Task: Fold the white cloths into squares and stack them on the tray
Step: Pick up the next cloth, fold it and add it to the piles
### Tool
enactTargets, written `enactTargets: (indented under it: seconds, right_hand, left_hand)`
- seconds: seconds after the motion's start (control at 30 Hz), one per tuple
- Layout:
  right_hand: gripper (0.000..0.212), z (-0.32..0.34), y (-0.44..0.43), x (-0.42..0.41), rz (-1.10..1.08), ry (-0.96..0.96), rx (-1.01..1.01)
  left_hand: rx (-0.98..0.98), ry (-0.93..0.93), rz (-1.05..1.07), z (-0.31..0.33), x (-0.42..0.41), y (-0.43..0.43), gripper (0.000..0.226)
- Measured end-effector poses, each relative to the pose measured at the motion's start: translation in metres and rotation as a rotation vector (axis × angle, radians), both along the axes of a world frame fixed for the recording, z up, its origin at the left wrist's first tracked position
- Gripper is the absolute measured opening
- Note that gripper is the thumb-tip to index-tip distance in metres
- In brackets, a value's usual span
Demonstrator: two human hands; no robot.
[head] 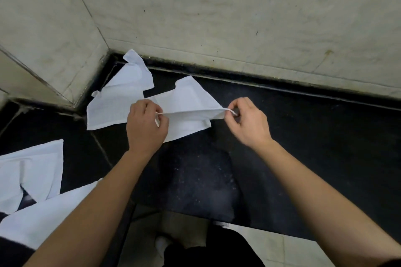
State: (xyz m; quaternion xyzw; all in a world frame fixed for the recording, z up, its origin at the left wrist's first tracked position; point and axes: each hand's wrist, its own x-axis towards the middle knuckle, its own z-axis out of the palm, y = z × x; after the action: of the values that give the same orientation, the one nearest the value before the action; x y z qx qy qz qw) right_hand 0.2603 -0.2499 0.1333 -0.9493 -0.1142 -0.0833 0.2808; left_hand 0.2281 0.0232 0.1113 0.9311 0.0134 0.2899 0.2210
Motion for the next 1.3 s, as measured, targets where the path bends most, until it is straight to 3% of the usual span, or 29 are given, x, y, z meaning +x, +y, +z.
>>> enactTargets:
  seconds: [0.1,0.4,0.53,0.7,0.83,1.0,1.13,1.3]
  right_hand:
    - [0.010,-0.018,-0.011,-0.024,0.053,0.004,-0.081]
    - [0.018,-0.112,-0.049,-0.136,0.322,0.474,-0.402]
    - [0.019,-0.119,-0.053,-0.167,0.401,0.558,-0.454]
    - [0.015,-0.118,-0.052,-0.162,0.292,0.564,-0.283]
    - [0.014,-0.118,-0.040,-0.132,0.052,0.635,-0.014]
    - [0.019,-0.124,-0.018,-0.086,-0.219,0.689,0.348]
    - [0.016,-0.131,-0.004,-0.056,-0.285,0.663,0.402]
    - [0.017,-0.148,0.000,-0.040,-0.274,0.631,0.308]
  left_hand:
    - [0.047,0.085,-0.064,-0.016,-0.021,-0.004,0.010]
    - [0.185,0.616,-0.360,-0.112,-0.155,-0.010,0.021]
    - [0.188,0.690,-0.458,-0.118,-0.191,-0.008,0.019]
    - [0.040,0.770,-0.362,-0.113,-0.184,-0.003,0.019]
    - [-0.291,0.864,-0.078,-0.102,-0.154,-0.001,0.015]
    - [-0.667,0.844,0.197,-0.103,-0.096,0.002,0.014]
    - [-0.677,0.755,0.241,-0.113,-0.063,0.003,0.009]
    - [-0.590,0.721,0.247,-0.127,-0.055,0.000,0.012]
